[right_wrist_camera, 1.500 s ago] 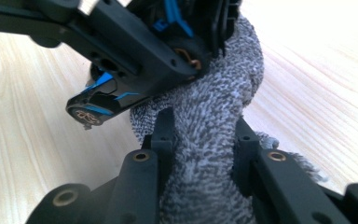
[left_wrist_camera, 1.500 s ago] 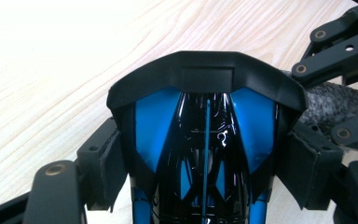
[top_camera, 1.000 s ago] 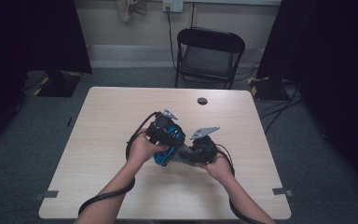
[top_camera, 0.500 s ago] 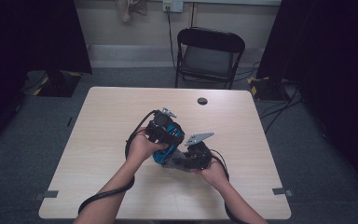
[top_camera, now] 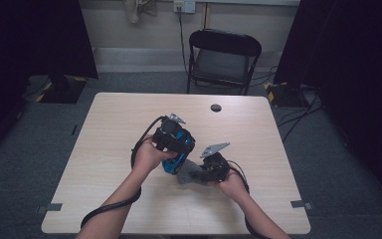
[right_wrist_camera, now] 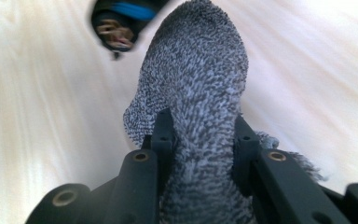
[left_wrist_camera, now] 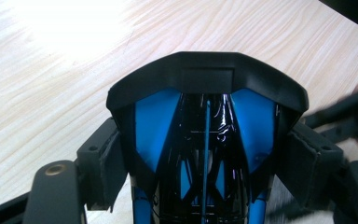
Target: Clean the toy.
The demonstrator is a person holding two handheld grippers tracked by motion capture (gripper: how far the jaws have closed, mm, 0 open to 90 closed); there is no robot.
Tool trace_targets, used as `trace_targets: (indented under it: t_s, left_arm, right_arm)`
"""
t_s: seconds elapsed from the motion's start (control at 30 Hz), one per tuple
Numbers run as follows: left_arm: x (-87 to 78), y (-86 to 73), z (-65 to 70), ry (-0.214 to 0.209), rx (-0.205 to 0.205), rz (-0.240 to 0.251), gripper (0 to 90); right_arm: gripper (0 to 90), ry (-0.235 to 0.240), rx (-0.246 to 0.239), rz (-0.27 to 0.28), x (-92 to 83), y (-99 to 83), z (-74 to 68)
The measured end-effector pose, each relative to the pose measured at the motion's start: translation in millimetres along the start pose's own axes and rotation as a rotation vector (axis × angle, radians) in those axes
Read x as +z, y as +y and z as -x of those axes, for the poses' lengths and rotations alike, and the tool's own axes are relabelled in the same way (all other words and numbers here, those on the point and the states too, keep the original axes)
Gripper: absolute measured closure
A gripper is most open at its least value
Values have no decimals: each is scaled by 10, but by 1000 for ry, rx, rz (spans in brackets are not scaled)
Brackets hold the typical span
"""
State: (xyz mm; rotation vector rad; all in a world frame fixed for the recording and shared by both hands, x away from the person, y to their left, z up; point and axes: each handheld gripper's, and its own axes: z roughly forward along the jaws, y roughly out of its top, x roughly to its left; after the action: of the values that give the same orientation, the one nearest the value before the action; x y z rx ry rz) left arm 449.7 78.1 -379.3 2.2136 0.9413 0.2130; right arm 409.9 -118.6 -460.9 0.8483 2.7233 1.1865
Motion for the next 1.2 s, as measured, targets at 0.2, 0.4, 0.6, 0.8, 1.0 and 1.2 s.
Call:
trace_targets:
  t_s: [0.2,0.4,0.6,0.8,1.0,1.2]
  left_arm:
    - [7,-20,48,-10,11,0,254]
    - [58,-37,118,-40,17,-12,253]
    - [114,-28,130,-57,11,-18,253]
    - [114,9,127,-70,6,-13,253]
    - [130,32,104,-53,1,-23,253]
    - [106,21,73,-52,-7,-19,253]
  right_arm:
    - [699,-84,53,55,-256,42,233]
    - [699,-121,61,109,-456,154,336]
    - [700,-97,58,137,-513,206,348]
    - [700,-50,68,150,-431,150,314]
    - [700,-16,68,152,-327,136,237]
    - [700,11,76,159,-272,129,199]
